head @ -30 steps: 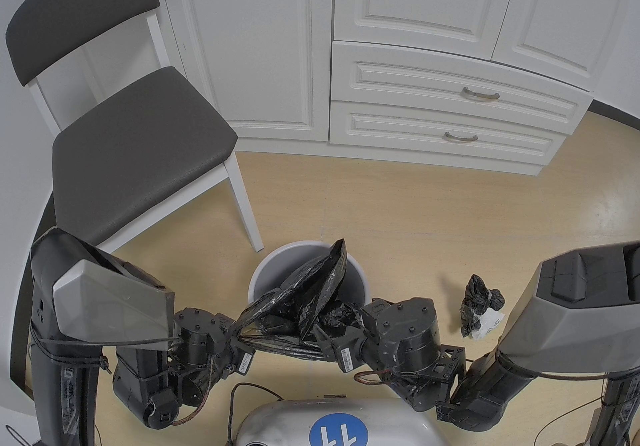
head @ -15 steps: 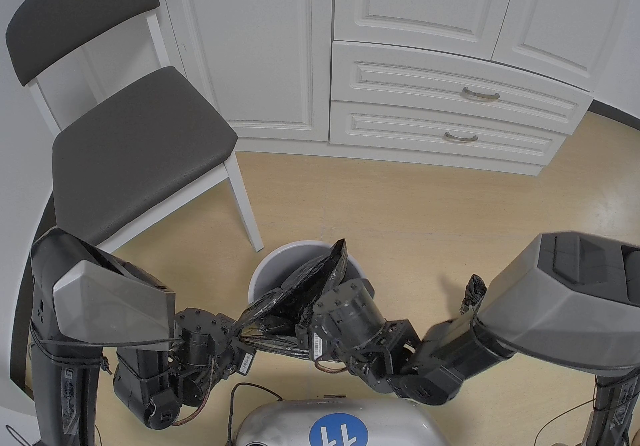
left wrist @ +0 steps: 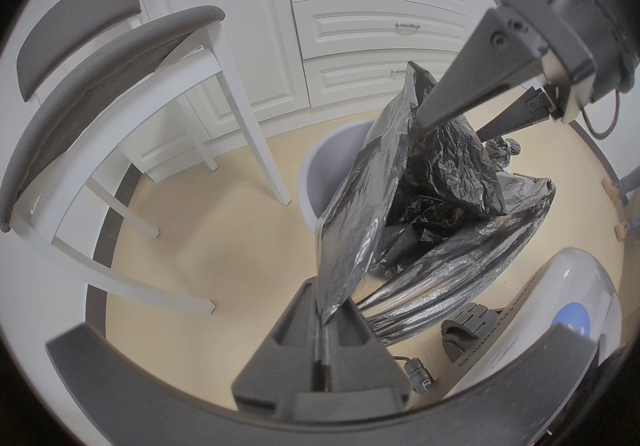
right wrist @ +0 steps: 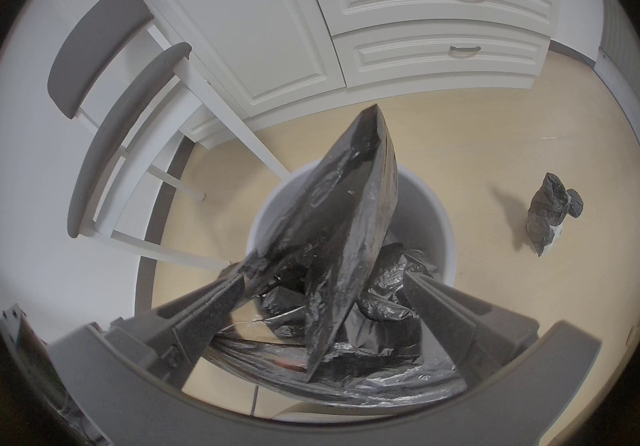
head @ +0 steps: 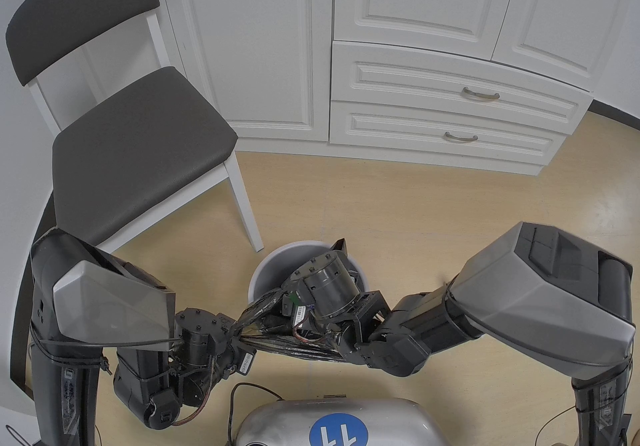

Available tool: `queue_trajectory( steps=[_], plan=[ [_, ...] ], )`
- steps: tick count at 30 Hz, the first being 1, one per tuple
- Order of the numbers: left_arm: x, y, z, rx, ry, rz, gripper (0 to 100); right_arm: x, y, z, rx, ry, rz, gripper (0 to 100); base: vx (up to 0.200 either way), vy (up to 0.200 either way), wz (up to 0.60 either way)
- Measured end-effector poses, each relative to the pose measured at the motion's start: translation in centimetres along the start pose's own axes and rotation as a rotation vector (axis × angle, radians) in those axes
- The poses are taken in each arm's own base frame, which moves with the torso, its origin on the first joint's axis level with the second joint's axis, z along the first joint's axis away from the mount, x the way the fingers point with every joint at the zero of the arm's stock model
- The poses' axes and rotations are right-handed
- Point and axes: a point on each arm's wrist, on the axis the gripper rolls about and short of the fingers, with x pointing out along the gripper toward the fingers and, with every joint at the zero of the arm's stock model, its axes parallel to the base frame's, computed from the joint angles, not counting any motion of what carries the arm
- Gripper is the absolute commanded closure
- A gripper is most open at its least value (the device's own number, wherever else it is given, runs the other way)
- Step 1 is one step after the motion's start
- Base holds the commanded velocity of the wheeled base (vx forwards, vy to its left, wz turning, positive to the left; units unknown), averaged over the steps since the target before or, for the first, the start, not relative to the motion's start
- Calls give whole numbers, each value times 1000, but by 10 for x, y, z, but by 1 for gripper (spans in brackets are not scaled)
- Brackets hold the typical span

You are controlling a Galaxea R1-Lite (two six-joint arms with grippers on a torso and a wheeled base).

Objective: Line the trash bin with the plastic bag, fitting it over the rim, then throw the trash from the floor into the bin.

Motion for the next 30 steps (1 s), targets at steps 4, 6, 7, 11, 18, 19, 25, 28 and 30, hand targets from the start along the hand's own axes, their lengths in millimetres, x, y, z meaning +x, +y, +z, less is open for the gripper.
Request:
queue_trajectory(
  steps=[4,6,7,11,18,19,25,28,30],
  plan=[
    [0,0,0,0,-1,-1,100,4,-4,0,1,2,-12,0,0,0,0],
    [0,0,0,-1,-1,-1,100,5,-6,1,2,1,-17,0,0,0,0],
    [0,0,0,-1,-1,-1,100,6,-7,2,2,0,-21,0,0,0,0],
    [1,0,1,-3,-4,1,100,6,-9,2,-5,3,-28,0,0,0,0],
    [1,0,1,-2,-3,0,100,12,-13,-2,-29,12,-40,0,0,0,0],
    [1,0,0,-2,-3,0,100,15,-12,-3,-25,10,-41,0,0,0,0],
    [1,0,1,-2,-3,1,100,26,-10,-6,0,-7,-53,0,0,0,0],
    [1,0,1,-2,-3,1,100,33,-7,-4,26,-36,-63,100,0,0,0],
    [1,0,1,-2,-3,1,100,39,-8,-4,38,-54,-78,100,0,0,0]
  ],
)
